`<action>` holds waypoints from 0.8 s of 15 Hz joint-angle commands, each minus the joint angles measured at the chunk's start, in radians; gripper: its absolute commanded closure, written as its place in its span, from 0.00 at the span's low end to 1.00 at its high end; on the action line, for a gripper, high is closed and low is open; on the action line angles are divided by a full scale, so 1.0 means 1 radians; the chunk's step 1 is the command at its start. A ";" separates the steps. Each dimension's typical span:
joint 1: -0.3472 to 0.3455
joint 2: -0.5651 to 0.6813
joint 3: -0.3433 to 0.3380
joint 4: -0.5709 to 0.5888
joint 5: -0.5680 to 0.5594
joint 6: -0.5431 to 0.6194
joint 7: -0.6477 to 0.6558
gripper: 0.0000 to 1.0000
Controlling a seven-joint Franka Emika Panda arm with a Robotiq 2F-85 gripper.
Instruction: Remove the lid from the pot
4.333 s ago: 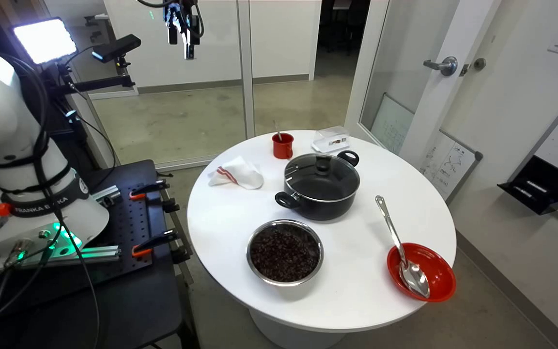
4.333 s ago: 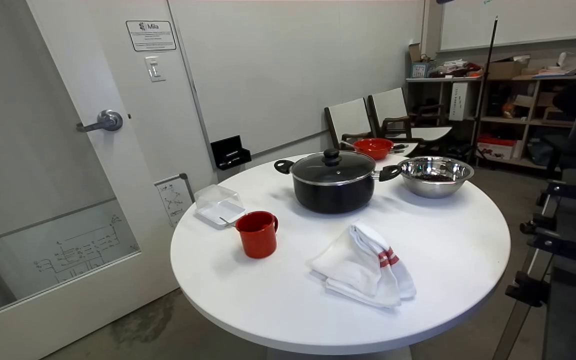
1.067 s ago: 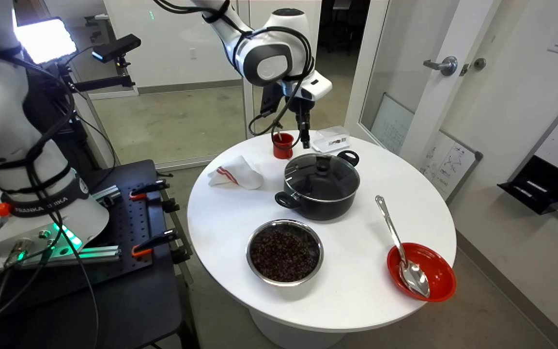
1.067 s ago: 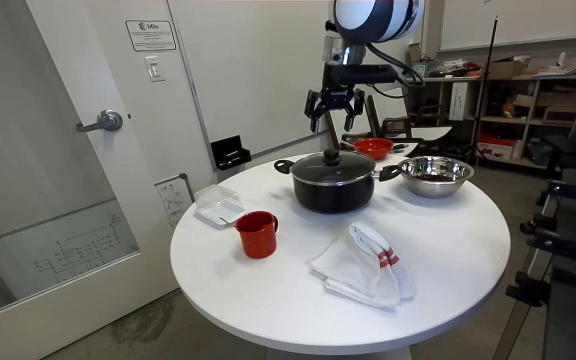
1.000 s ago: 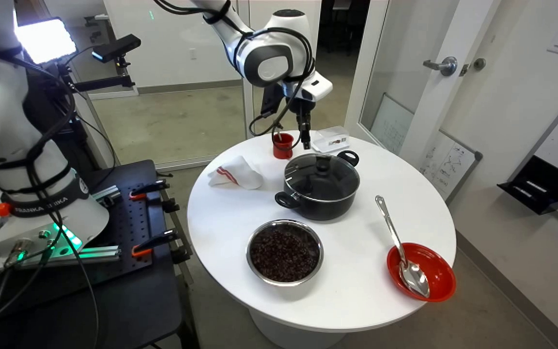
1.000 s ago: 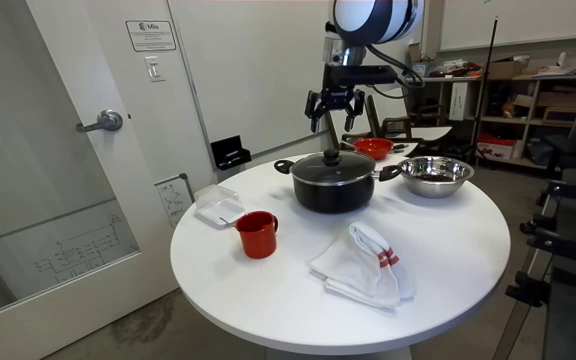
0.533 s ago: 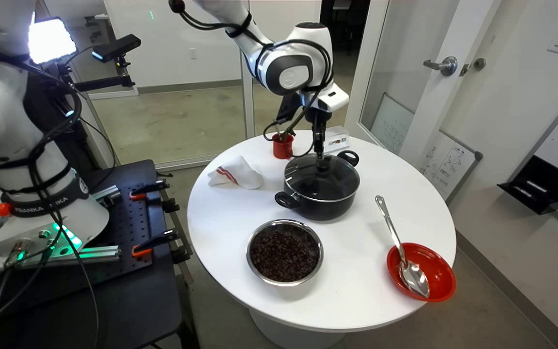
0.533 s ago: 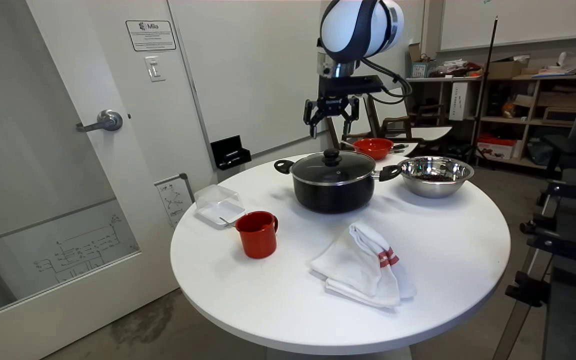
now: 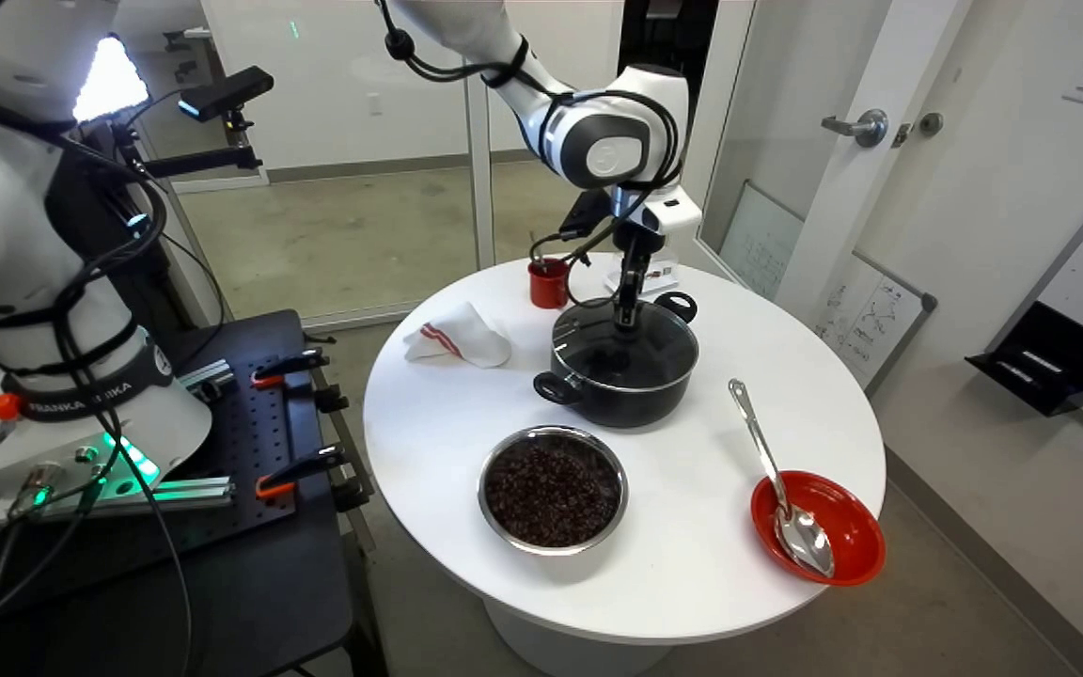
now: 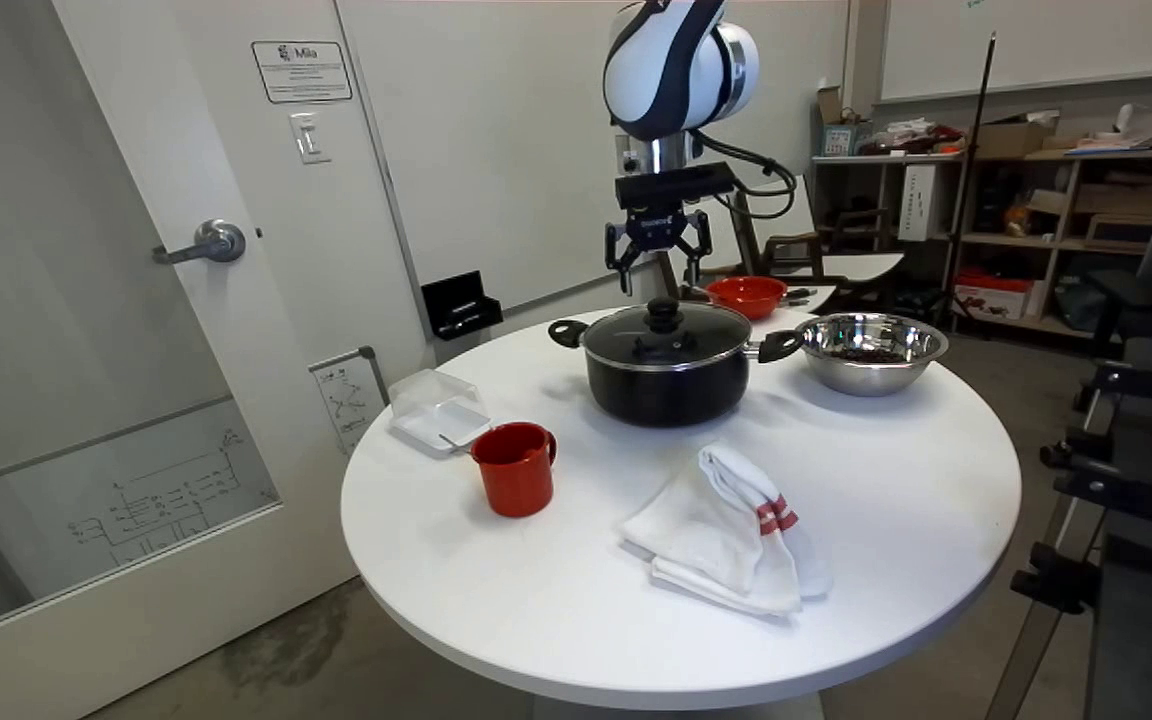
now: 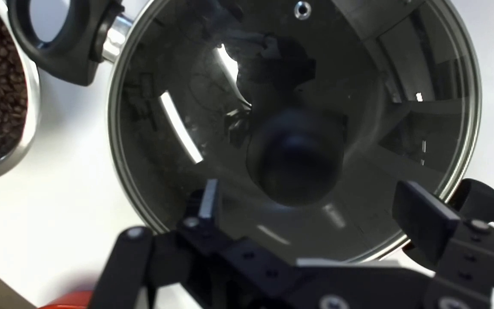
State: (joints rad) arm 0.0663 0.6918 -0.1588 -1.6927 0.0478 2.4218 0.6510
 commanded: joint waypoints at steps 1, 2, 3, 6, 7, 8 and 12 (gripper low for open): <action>-0.021 0.079 0.009 0.126 0.045 -0.085 0.039 0.00; -0.021 0.092 0.007 0.142 0.046 -0.097 0.052 0.00; -0.021 0.105 0.007 0.157 0.047 -0.108 0.062 0.00; -0.021 0.142 0.006 0.200 0.046 -0.136 0.092 0.00; -0.021 0.154 0.005 0.215 0.046 -0.147 0.105 0.00; -0.022 0.165 0.006 0.226 0.046 -0.155 0.112 0.00; -0.024 0.201 0.010 0.272 0.045 -0.191 0.141 0.00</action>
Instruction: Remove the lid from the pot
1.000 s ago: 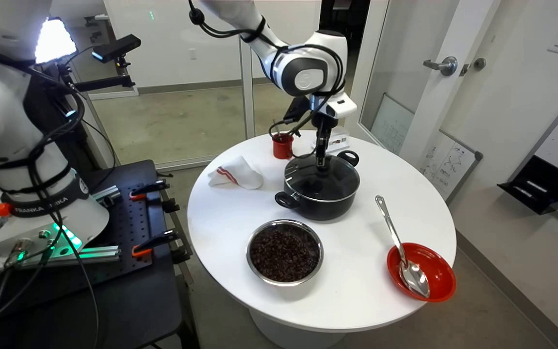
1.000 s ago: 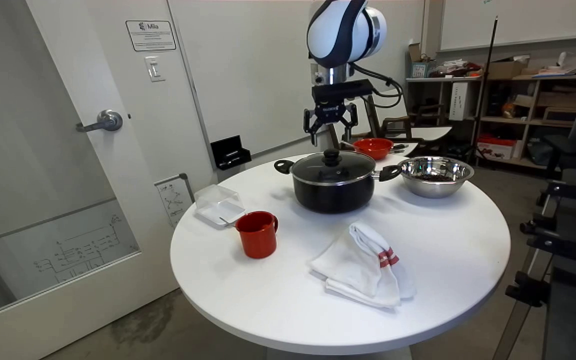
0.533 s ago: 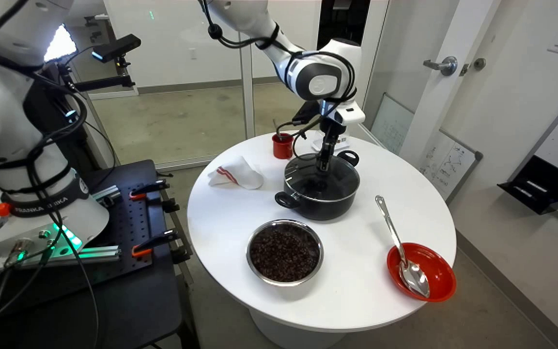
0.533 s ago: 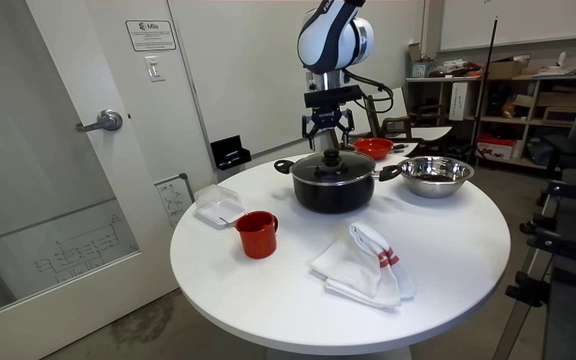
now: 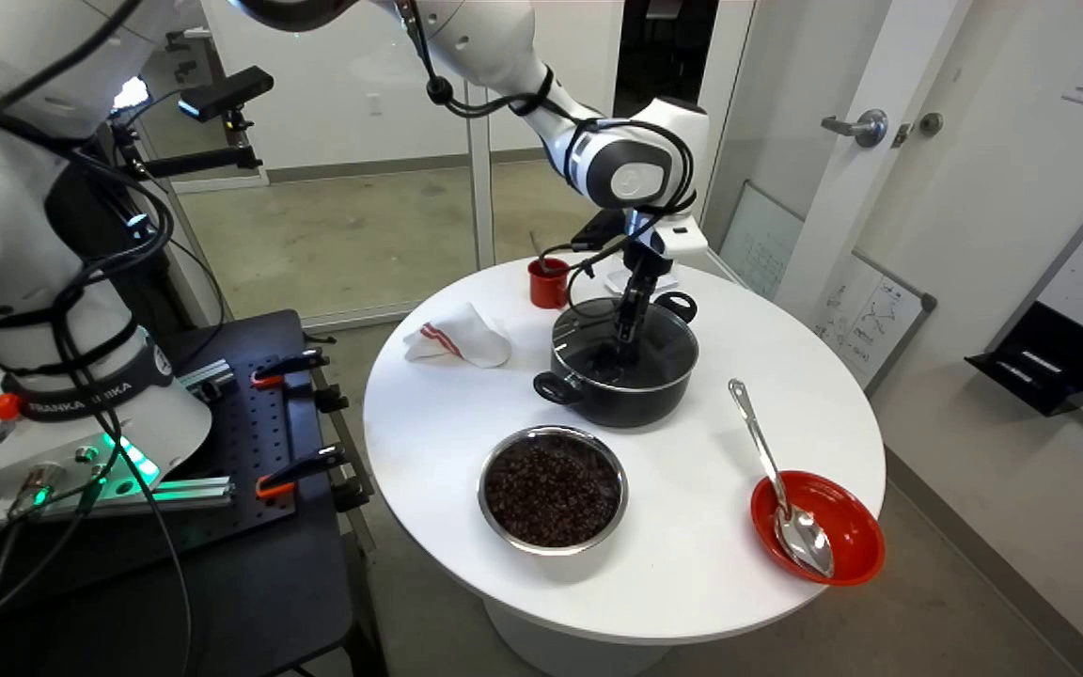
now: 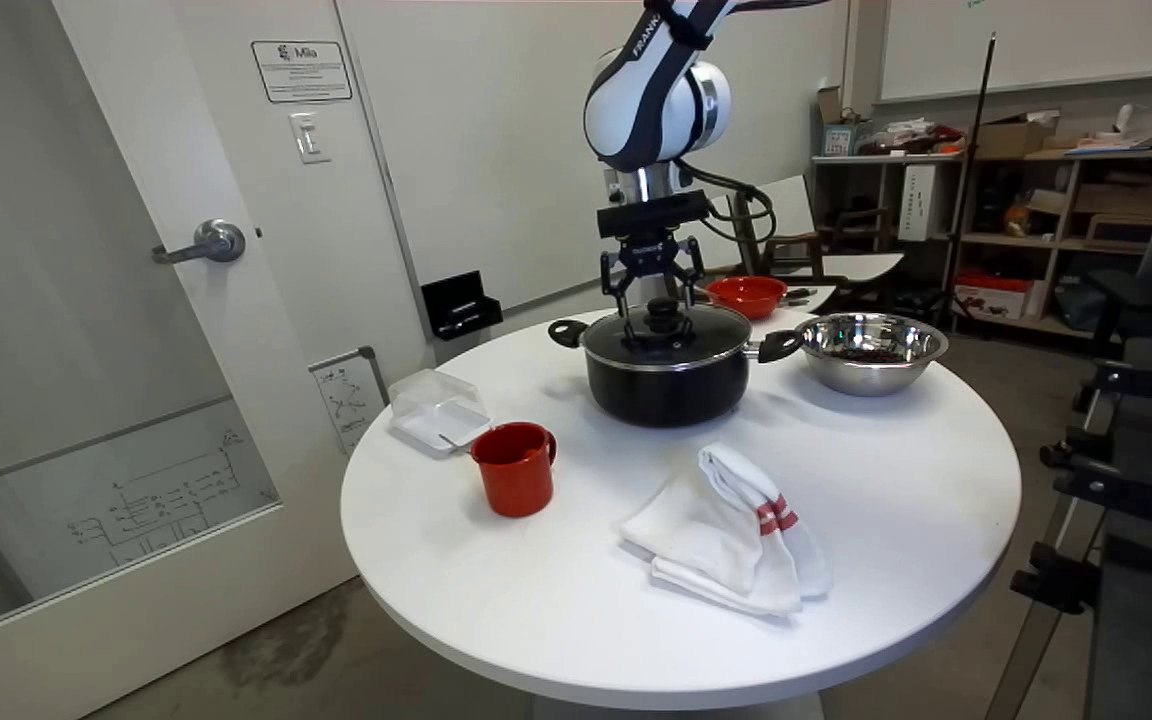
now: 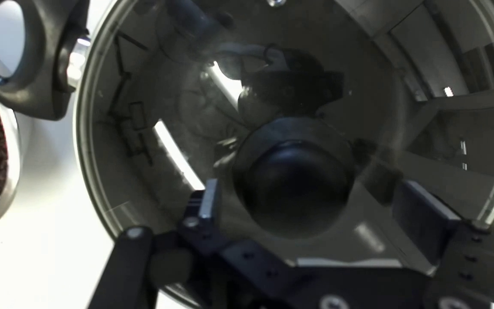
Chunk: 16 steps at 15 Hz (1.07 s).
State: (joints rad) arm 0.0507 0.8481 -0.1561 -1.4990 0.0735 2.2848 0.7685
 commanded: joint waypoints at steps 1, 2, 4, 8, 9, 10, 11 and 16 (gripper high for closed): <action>-0.010 0.049 0.010 0.087 0.022 -0.057 0.027 0.00; -0.012 0.052 0.012 0.097 0.024 -0.062 0.031 0.00; -0.021 0.028 0.027 0.083 0.035 -0.062 0.016 0.00; -0.010 -0.052 0.027 0.020 0.029 -0.091 0.014 0.00; -0.004 -0.058 0.018 0.024 0.018 -0.128 0.029 0.00; -0.005 -0.062 0.020 0.030 0.019 -0.154 0.029 0.00; -0.006 -0.062 0.019 0.039 0.017 -0.181 0.032 0.00; -0.023 -0.049 0.029 0.067 0.043 -0.242 0.049 0.00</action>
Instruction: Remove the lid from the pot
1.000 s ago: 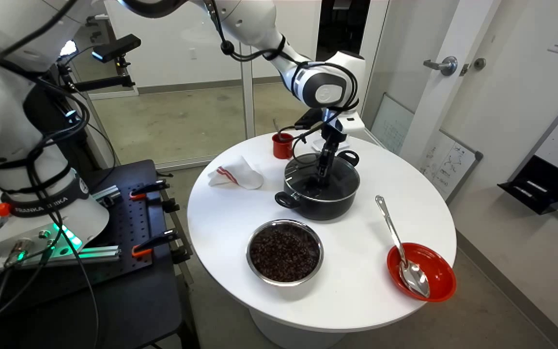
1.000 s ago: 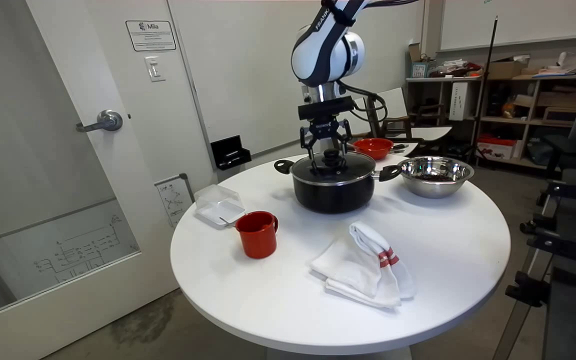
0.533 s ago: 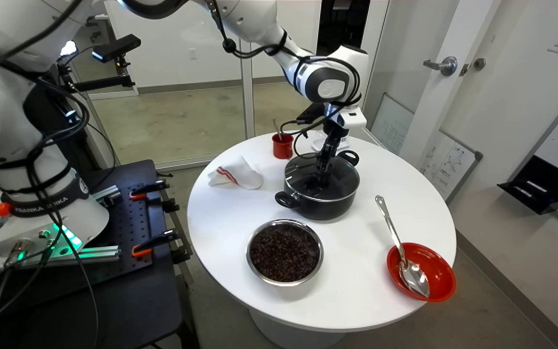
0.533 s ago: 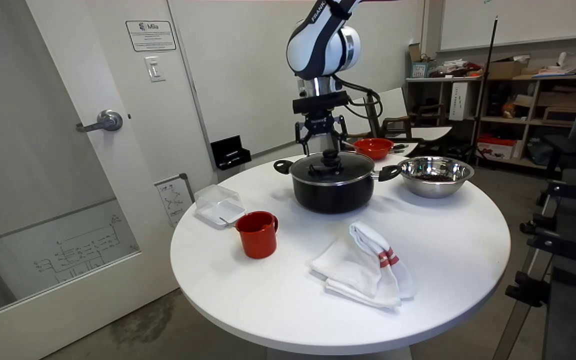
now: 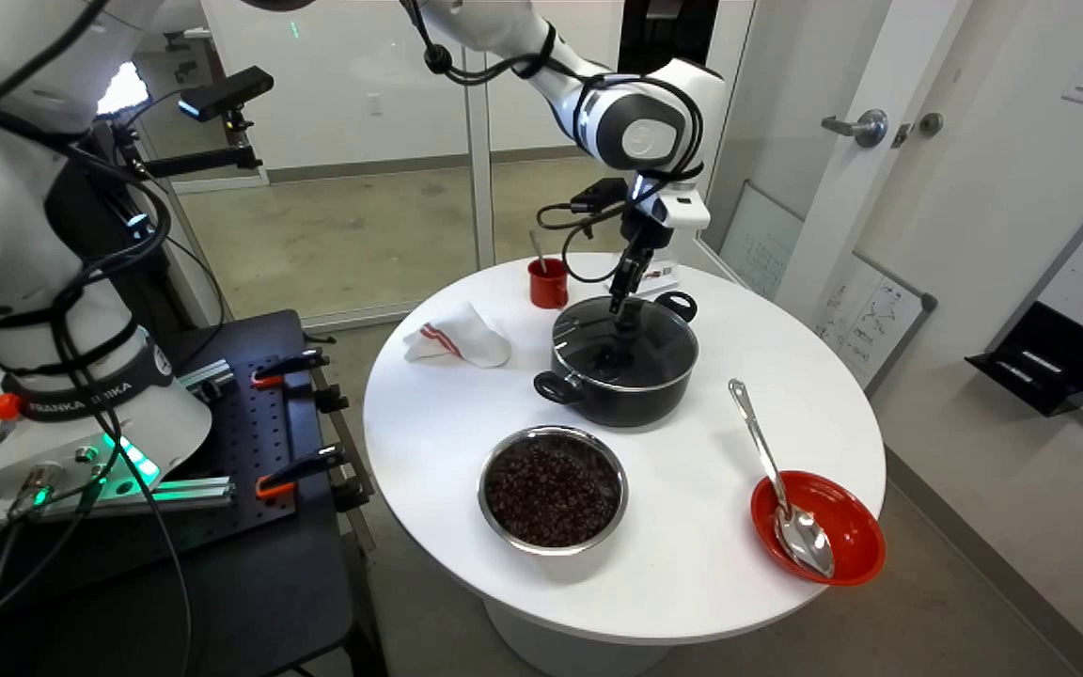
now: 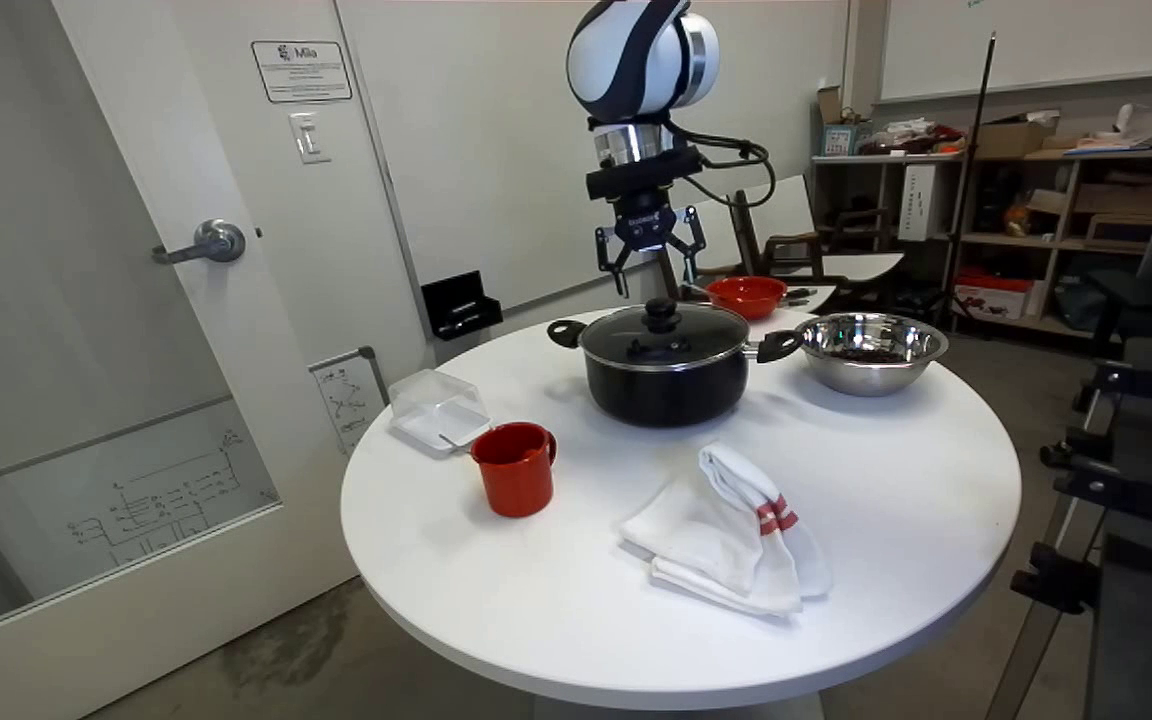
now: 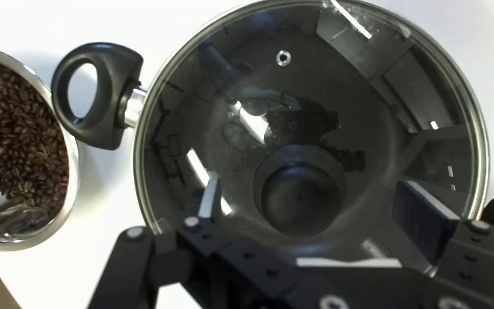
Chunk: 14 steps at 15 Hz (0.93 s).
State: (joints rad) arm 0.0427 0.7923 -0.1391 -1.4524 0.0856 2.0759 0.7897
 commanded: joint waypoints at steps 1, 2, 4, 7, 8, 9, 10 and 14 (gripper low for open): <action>-0.019 0.010 0.015 0.020 0.043 -0.026 0.037 0.00; -0.023 0.014 0.017 0.019 0.054 -0.011 0.048 0.00; -0.026 0.022 0.014 0.018 0.064 0.003 0.068 0.00; -0.020 0.024 0.008 0.007 0.054 0.020 0.091 0.00; -0.019 0.026 0.009 0.004 0.052 0.022 0.095 0.00; -0.019 0.027 0.011 0.000 0.055 0.031 0.098 0.00; -0.018 0.029 0.013 -0.003 0.056 0.040 0.101 0.00; -0.015 0.038 0.013 -0.006 0.054 0.092 0.120 0.00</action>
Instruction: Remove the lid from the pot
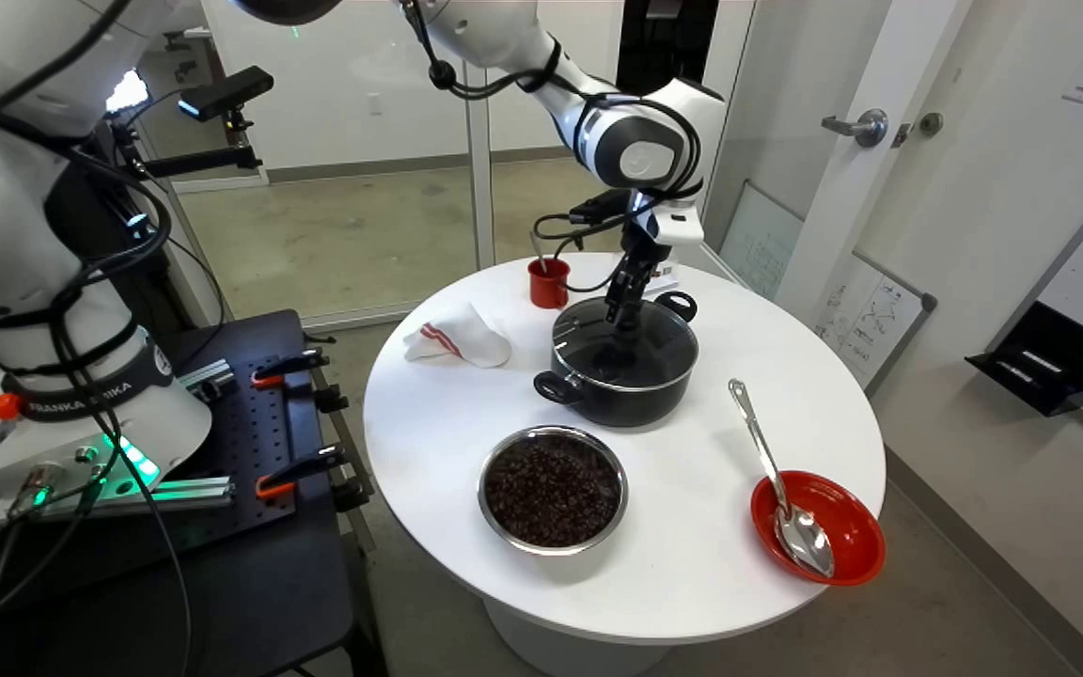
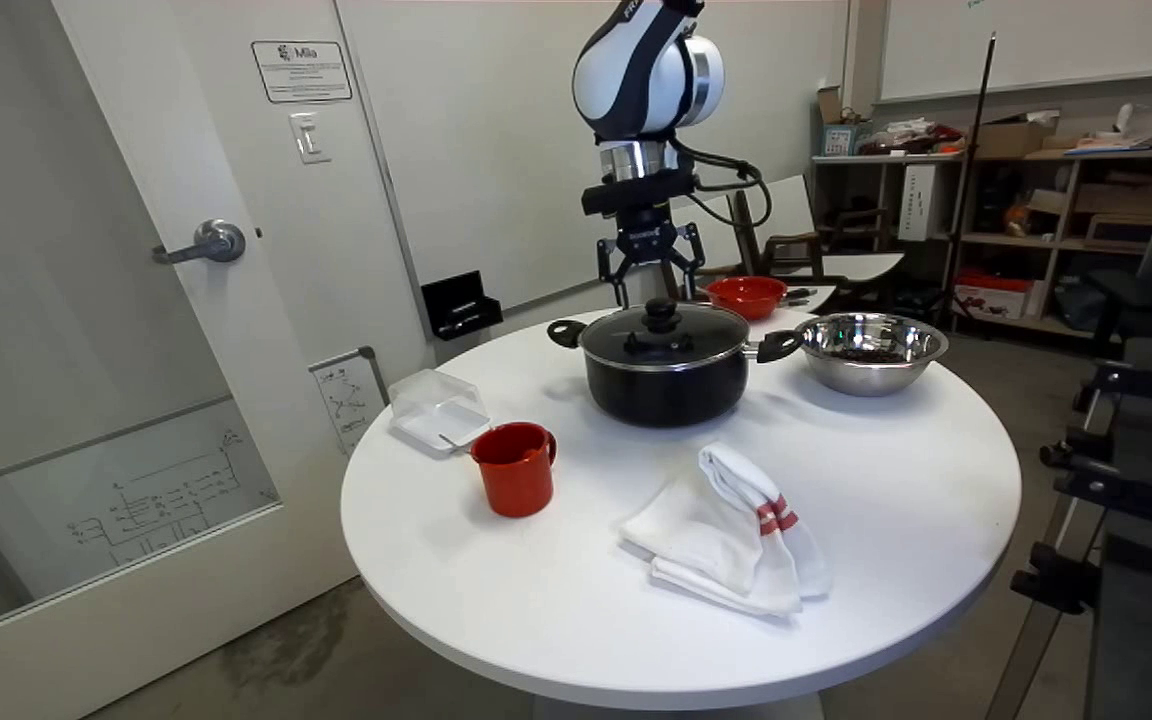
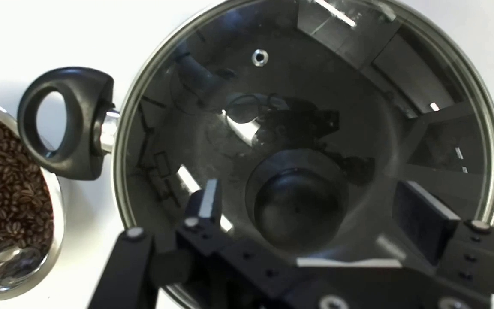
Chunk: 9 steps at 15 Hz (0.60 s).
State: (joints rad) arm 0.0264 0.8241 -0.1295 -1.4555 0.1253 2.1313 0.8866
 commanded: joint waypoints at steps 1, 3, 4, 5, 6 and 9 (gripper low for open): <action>0.003 0.009 0.000 -0.004 0.012 0.051 0.031 0.00; 0.003 0.015 -0.008 -0.009 0.007 0.071 0.048 0.00; 0.002 0.017 -0.009 -0.010 0.006 0.076 0.053 0.00; 0.003 0.017 -0.014 -0.015 0.003 0.084 0.062 0.00; 0.002 0.016 -0.015 -0.019 0.002 0.088 0.066 0.00; 0.002 0.005 -0.019 -0.034 0.002 0.090 0.071 0.00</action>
State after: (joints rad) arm 0.0250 0.8448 -0.1430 -1.4655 0.1249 2.2035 0.9344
